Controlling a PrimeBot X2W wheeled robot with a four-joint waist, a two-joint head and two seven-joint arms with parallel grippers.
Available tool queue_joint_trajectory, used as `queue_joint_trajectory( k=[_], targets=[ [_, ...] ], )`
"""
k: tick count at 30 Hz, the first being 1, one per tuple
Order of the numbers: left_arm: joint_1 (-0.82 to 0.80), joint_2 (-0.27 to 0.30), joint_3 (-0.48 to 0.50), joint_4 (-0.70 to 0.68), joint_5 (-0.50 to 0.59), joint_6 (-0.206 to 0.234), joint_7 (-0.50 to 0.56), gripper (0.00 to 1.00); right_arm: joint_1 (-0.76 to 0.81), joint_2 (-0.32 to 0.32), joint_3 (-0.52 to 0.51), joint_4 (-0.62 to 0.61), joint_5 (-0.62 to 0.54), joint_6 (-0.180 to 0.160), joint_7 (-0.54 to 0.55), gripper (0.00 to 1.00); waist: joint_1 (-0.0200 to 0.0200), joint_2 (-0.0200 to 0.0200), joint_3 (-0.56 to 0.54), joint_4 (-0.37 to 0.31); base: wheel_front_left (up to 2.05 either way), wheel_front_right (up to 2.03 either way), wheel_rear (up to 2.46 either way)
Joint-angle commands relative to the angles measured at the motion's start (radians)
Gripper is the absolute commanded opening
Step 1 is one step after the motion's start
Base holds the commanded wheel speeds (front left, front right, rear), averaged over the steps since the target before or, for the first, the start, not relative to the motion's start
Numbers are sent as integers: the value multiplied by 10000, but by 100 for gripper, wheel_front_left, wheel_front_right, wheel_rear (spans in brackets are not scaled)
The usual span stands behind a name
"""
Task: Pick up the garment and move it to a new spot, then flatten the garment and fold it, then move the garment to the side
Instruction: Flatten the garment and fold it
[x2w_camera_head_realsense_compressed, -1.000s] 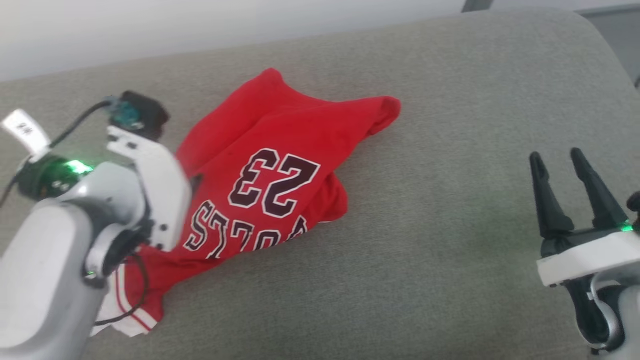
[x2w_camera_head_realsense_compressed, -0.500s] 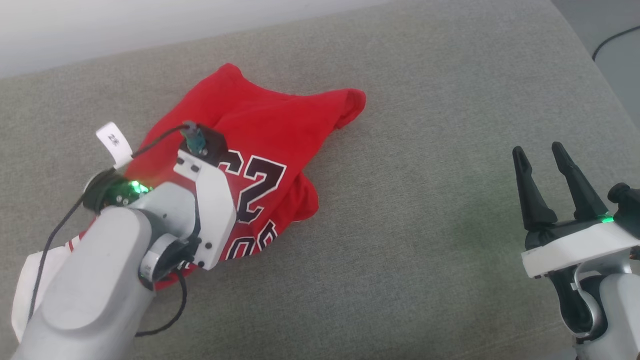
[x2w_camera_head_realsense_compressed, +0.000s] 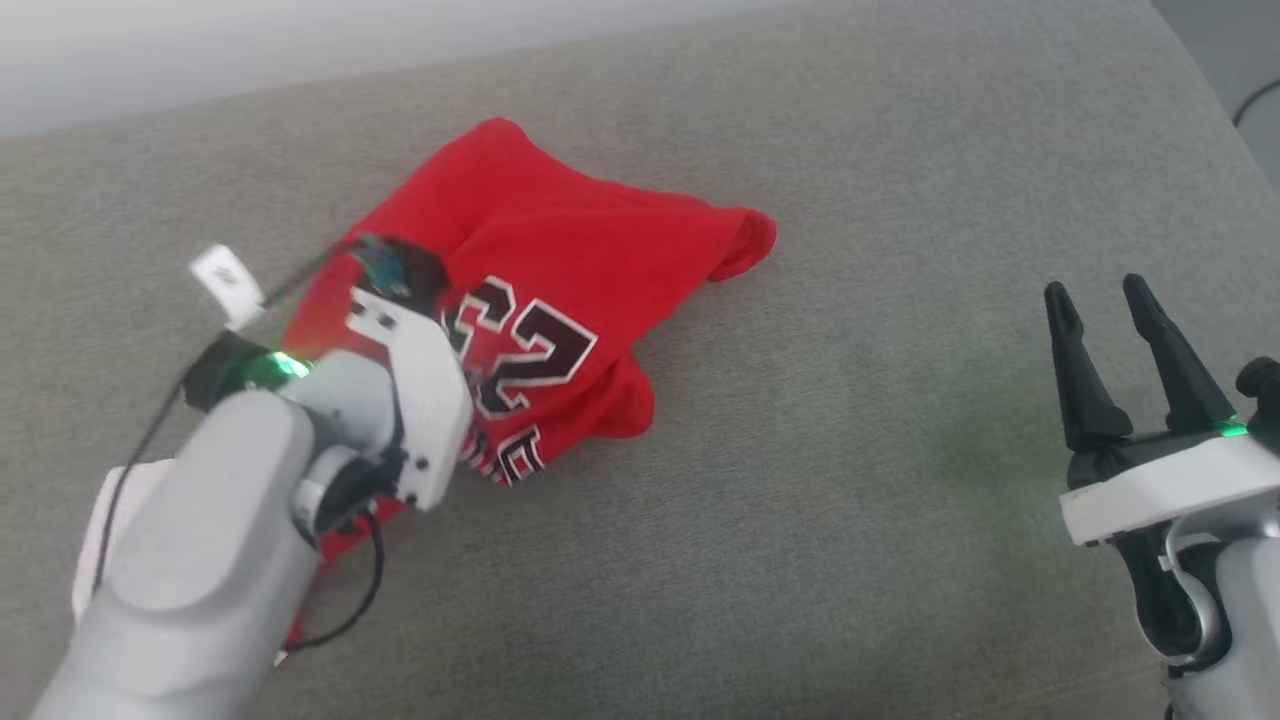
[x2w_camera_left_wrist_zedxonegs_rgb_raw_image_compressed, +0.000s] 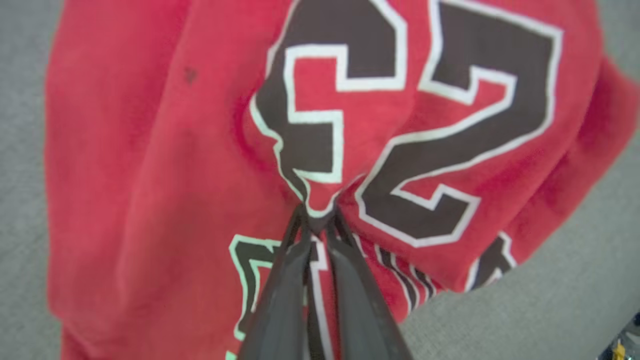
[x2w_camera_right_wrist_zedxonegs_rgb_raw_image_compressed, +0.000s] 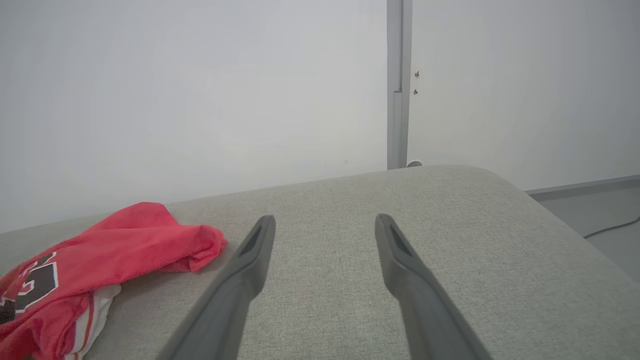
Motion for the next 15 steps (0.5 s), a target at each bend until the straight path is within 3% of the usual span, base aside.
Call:
queue_joint_trajectory(
  k=[1, 8, 15],
  targets=[
    [-173, 29, 225, -75, -113, 143, -191, 0, 93, -27, -49, -28, 22, -3, -38, 100, 0, 0, -66, 102, 0, 0, 0],
    [-184, 739, 1225, -475, -88, 802, -1010, 0, 378, -71, -176, -105, -10, -3, 106, 100, 0, 0, -203, 376, 0, 0, 0],
    [149, 1223, 1935, 301, -70, 1379, -1649, 0, 348, -90, -104, -190, -8, -3, 221, 100, 0, 0, -213, 368, 0, 0, 0]
  ],
)
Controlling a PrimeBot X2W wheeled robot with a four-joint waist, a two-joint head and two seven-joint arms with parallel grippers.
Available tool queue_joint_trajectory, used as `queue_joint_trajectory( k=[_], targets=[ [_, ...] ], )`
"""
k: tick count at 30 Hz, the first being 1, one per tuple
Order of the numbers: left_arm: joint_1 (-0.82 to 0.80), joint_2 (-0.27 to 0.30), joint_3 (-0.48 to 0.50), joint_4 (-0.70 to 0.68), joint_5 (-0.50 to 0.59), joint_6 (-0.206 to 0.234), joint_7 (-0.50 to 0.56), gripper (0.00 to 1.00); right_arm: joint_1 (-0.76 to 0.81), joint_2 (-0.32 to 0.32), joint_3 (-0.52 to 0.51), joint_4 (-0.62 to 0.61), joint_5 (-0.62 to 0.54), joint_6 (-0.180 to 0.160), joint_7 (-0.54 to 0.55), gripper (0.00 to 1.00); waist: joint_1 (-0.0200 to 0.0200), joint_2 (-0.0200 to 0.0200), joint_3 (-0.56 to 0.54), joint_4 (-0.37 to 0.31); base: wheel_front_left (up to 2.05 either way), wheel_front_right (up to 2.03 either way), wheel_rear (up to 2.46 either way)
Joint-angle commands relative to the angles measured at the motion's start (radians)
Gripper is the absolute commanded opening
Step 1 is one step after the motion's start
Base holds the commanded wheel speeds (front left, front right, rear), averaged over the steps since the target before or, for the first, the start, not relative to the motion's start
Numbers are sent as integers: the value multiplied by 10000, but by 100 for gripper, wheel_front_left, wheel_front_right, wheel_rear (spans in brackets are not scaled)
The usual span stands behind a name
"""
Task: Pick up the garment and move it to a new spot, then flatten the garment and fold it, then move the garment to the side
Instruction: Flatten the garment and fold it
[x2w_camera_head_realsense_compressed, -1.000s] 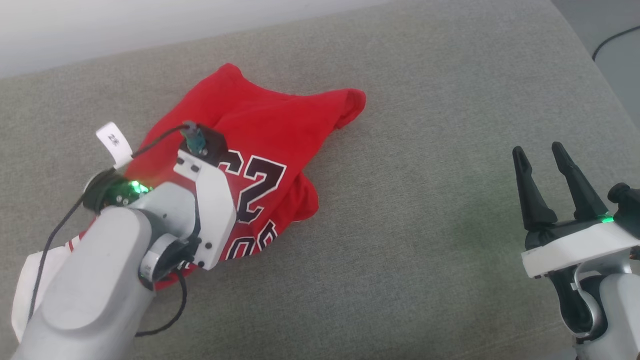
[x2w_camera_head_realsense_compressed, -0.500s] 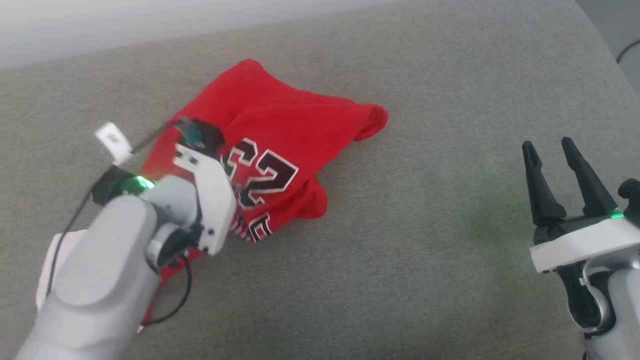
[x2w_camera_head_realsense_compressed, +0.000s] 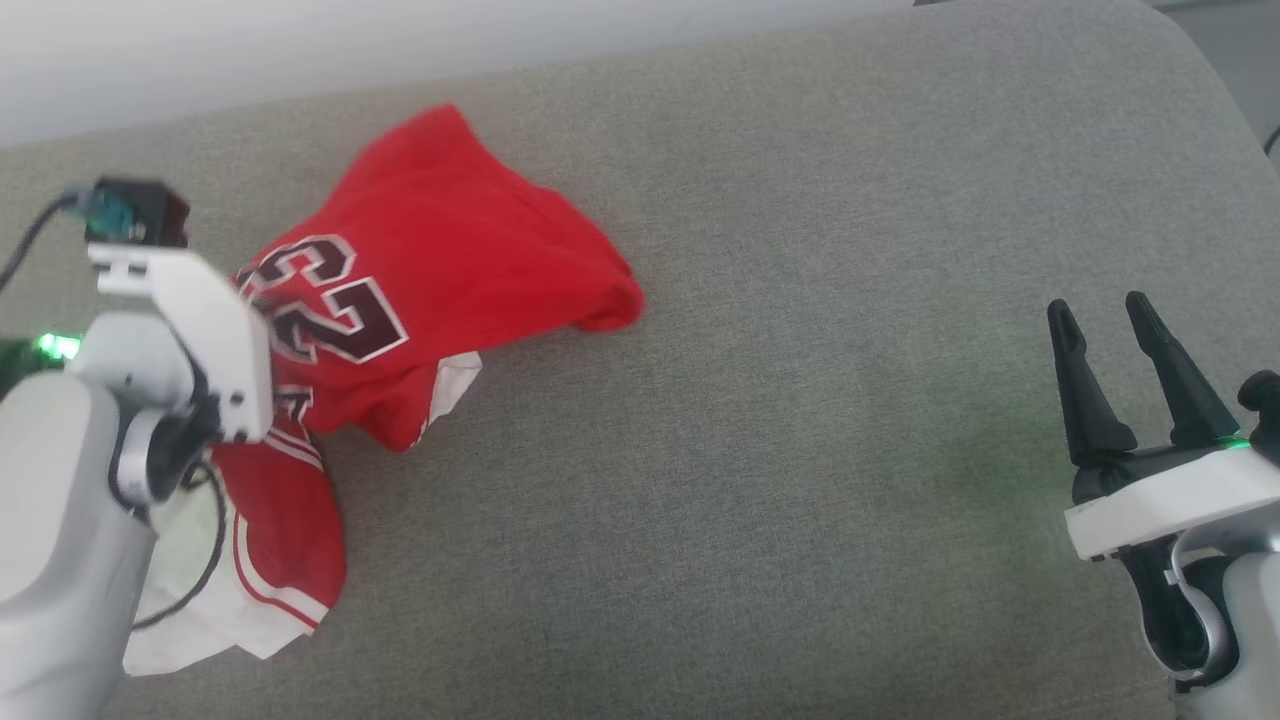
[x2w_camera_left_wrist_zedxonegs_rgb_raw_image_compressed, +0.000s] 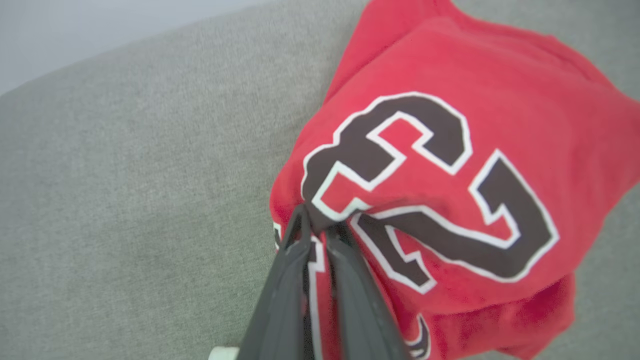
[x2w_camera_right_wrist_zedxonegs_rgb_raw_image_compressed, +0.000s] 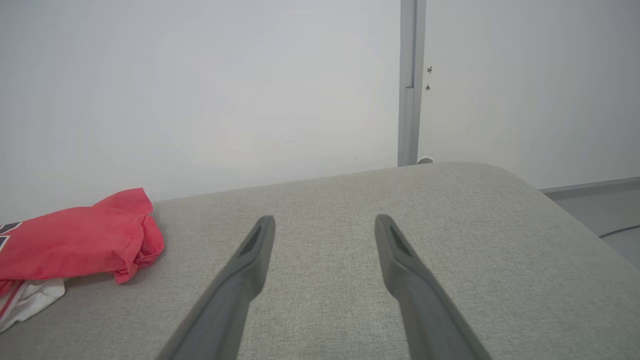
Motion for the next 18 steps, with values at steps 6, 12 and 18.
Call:
queue_joint_trajectory(
  k=[6, 12, 18],
  targets=[
    [310, -9, 119, 883, -143, -47, -372, 18, 9, -53, -2, -66, 39, -3, 56, 100, 0, 0, 61, -30, 0, 0, 0],
    [-14, -69, 16, 1101, -224, -279, -499, 100, 34, -61, -40, -109, 19, -3, 90, 100, 0, 0, 61, 55, 0, 0, 0],
    [-246, -19, -207, 529, -84, -334, -269, 100, 88, -65, -13, -181, -18, -3, 157, 100, 0, 0, -73, 217, 0, 0, 0]
  ],
)
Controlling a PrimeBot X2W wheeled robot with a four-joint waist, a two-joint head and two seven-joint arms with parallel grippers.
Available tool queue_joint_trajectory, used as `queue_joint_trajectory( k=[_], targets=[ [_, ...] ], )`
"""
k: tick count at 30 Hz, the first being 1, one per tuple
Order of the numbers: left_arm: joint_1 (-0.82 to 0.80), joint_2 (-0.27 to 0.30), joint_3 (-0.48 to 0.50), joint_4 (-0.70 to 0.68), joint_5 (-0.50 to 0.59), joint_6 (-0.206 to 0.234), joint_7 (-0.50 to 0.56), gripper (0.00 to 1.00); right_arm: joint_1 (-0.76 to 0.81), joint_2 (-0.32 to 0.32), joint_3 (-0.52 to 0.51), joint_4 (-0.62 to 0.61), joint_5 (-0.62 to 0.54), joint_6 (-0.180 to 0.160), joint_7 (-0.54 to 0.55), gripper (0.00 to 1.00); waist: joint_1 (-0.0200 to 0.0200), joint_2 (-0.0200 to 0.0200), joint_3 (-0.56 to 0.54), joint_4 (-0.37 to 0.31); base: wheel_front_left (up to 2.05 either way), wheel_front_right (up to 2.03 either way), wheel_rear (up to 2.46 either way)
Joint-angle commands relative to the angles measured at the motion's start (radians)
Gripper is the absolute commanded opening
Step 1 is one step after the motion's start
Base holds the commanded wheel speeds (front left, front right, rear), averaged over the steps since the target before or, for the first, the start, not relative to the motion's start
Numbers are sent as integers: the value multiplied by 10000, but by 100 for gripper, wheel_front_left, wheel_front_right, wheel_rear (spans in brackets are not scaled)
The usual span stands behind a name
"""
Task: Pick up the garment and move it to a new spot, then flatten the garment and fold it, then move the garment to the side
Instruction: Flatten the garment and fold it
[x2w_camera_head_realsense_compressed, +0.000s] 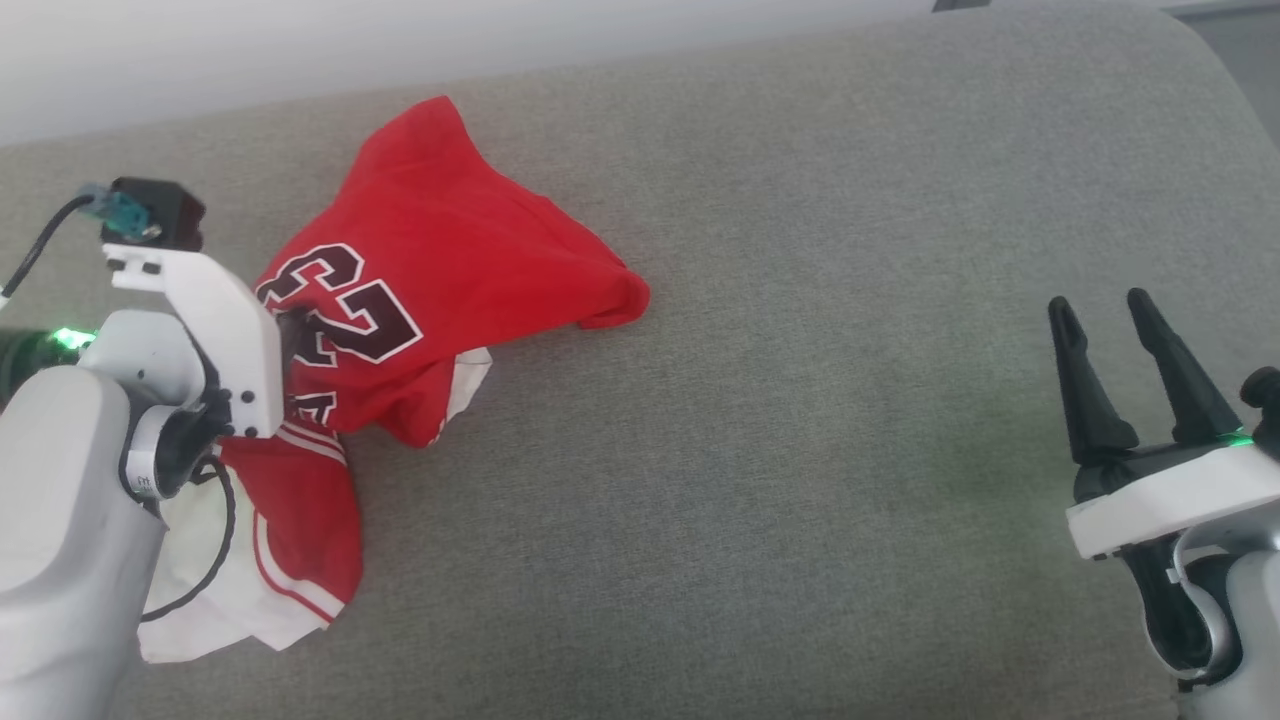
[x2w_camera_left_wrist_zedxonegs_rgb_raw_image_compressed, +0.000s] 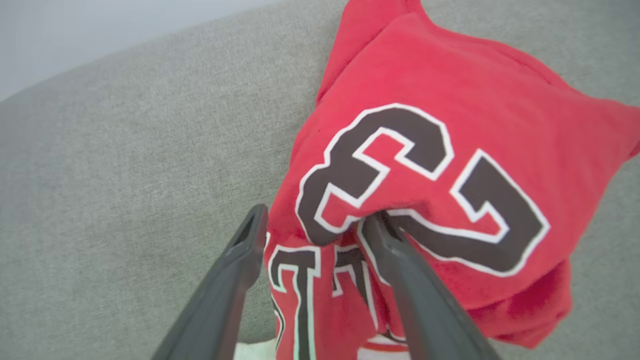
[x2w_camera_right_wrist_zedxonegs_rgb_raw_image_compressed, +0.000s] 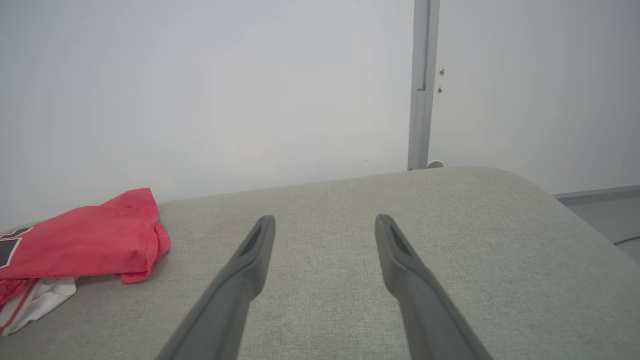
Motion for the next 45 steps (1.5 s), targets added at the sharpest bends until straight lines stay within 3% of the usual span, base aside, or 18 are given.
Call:
queue_joint_trajectory(
  k=[1, 5, 9, 16, 21, 34, 45],
  targets=[
    [-69, 66, -83, -263, 129, -12, 25, 100, 92, -25, 77, -86, -27, -3, 54, 100, 0, 0, -58, 65, 0, 0, 0],
    [168, 74, -221, -1068, 250, -85, -265, 100, 107, -61, 154, -144, -14, -3, 84, 100, 0, 0, -161, 260, 0, 0, 0],
    [757, -5, -206, -2063, 414, -114, -1384, 100, 173, -142, 329, -230, 19, -3, 231, 100, 0, 0, -304, 645, 0, 0, 0],
    [2005, -3, 148, -2917, 515, 159, -3222, 100, 267, -292, 407, -433, 0, -3, 465, 100, 0, 0, -501, 1247, 0, 0, 0],
    [2931, 30, 413, -3062, 380, 328, -3957, 100, 333, -357, 372, -506, -31, -3, 619, 100, 0, 0, -645, 1664, 0, 0, 0],
    [3313, 21, 177, -3029, 82, -73, -3958, 100, 652, -299, 239, -713, -161, -3, 911, 100, 0, 0, -1073, 2344, 0, 0, 0],
    [2409, -51, -808, -3294, -416, -932, -2342, 100, 724, -283, 195, -775, -199, -3, 1017, 100, 0, 0, -1203, 2144, 0, 0, 0]
  ],
)
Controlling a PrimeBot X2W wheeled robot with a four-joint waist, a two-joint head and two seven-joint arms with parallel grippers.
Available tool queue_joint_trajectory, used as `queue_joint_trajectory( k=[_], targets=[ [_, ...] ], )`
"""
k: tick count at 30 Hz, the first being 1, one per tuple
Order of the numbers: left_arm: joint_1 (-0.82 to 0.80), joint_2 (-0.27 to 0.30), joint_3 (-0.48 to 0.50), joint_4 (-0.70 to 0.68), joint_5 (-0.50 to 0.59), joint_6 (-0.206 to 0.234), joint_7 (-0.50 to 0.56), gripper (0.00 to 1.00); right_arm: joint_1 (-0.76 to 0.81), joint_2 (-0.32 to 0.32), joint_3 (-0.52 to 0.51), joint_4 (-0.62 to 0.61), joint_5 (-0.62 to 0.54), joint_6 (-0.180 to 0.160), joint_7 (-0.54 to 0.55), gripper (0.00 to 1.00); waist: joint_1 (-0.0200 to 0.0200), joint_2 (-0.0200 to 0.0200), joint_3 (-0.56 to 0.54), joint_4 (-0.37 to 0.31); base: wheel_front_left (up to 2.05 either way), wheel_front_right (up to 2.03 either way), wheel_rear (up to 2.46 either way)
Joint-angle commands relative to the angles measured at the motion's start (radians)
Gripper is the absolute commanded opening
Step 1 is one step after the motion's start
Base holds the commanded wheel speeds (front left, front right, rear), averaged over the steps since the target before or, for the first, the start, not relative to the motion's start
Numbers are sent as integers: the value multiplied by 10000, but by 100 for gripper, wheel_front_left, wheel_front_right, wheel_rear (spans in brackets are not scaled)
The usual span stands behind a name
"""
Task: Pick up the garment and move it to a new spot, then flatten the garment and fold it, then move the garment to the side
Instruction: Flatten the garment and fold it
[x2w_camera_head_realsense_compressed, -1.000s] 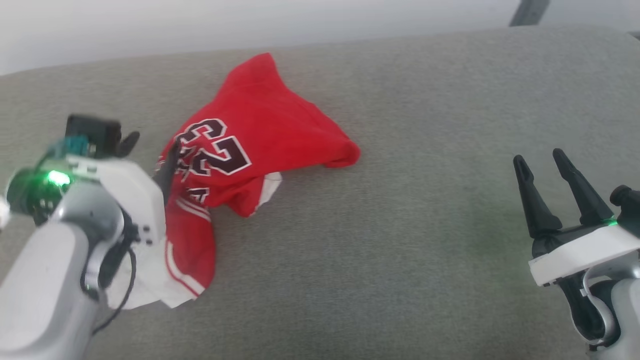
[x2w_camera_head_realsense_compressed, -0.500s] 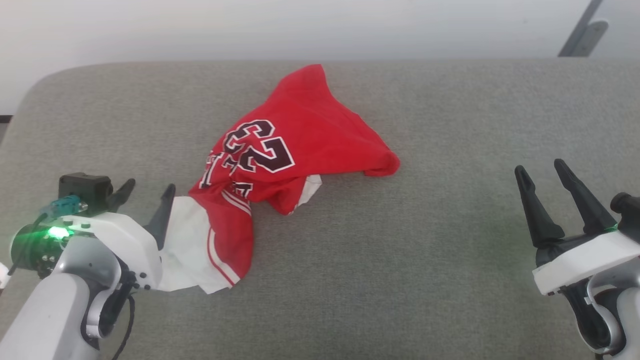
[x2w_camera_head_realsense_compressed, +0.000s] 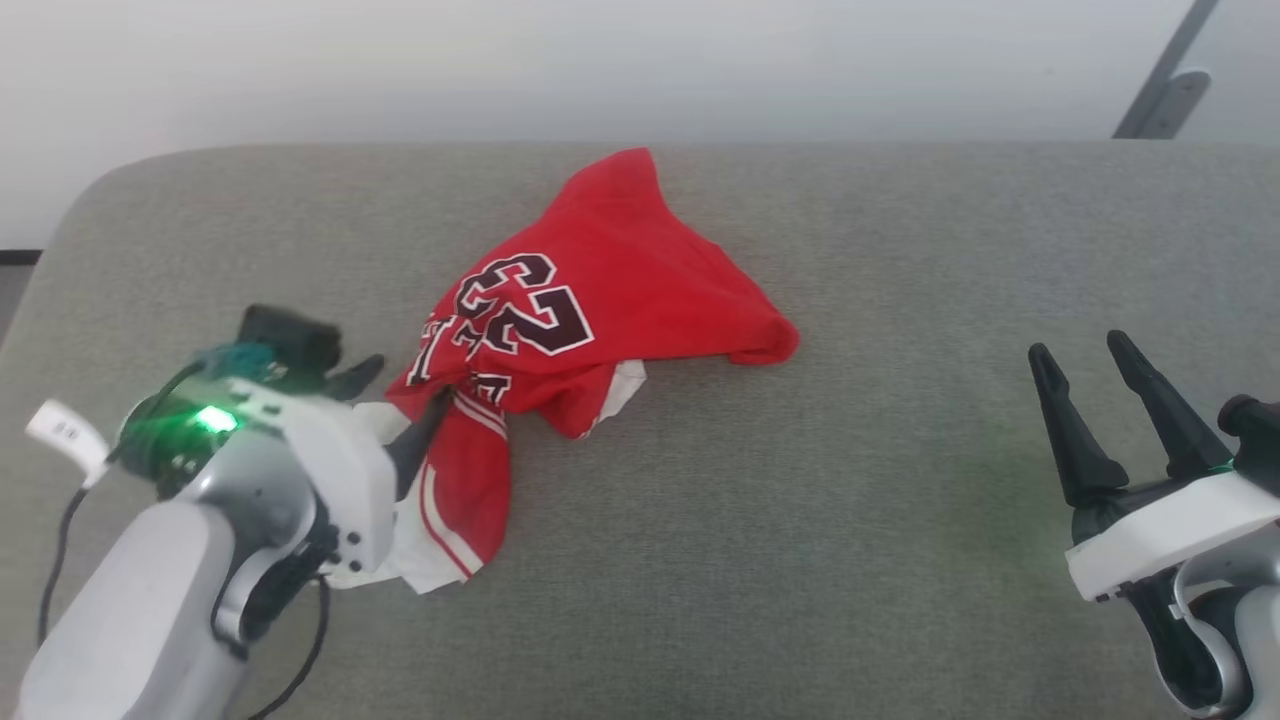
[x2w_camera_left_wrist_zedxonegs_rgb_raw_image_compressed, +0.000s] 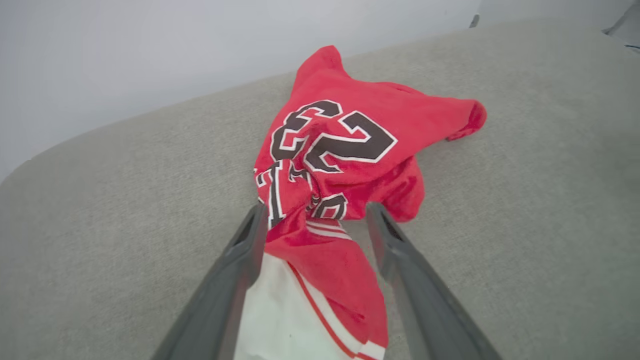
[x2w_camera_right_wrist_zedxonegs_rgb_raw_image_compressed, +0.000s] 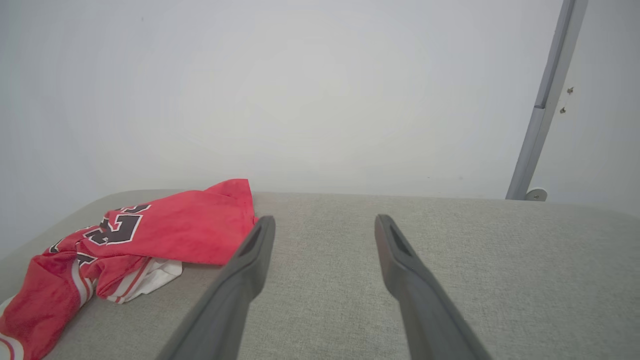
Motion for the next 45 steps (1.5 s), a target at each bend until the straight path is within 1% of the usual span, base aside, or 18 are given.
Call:
queue_joint_trajectory(
  k=[1, 9, 12, 18, 23, 28, 30, 34, 39, 45],
  targets=[
    [-237, -25, -87, -13, -129, -79, 224, 100, -21, 19, 19, -5, -7, -3, 4, 100, 0, 0, 17, -121, 0, 0, 0],
    [-1231, -279, -903, 48, -461, -276, 1803, 100, -255, 84, 36, 2, -4, -3, -108, 100, 0, 0, 273, -781, 0, 0, 0],
    [-1495, -375, -1173, 147, -532, -343, 2194, 100, -393, 62, 67, 54, 74, -3, -163, 100, 0, 0, 380, -1028, 0, 0, 0],
    [-1913, -589, -1626, 450, -489, -397, 2587, 100, -555, -4, 121, 202, 168, -3, -338, 100, 0, 0, 558, -1435, 0, 0, 0],
    [-2127, -696, -1829, 814, -452, -423, 2736, 100, -628, -17, 143, 291, 172, -3, -431, 100, 0, 0, 676, -1668, 0, 0, 0],
    [-2403, -544, -2073, 1501, -26, -415, 2689, 100, -720, -23, 143, 360, 244, -3, -533, 100, 0, 0, 829, -1918, 0, 0, 0],
    [-2429, -587, -2061, 1859, 11, -288, 2668, 100, -765, -37, 141, 388, 246, -3, -577, 100, 0, 0, 895, -2001, 0, 0, 0],
    [-2646, -503, -2180, 2581, 284, -254, 2477, 100, -819, -56, 159, 409, 299, -3, -657, 100, 0, 0, 1057, -2131, 0, 0, 0],
    [-2875, -643, -2277, 3528, 331, -328, 2204, 100, -902, -90, 186, 443, 366, -3, -744, 100, 0, 0, 1276, -2243, 0, 0, 0],
    [-3112, -858, -2629, 4591, 513, -413, 1884, 100, -1003, -103, 209, 494, 401, -3, -842, 100, 0, 0, 1469, -2328, 0, 0, 0]
  ],
)
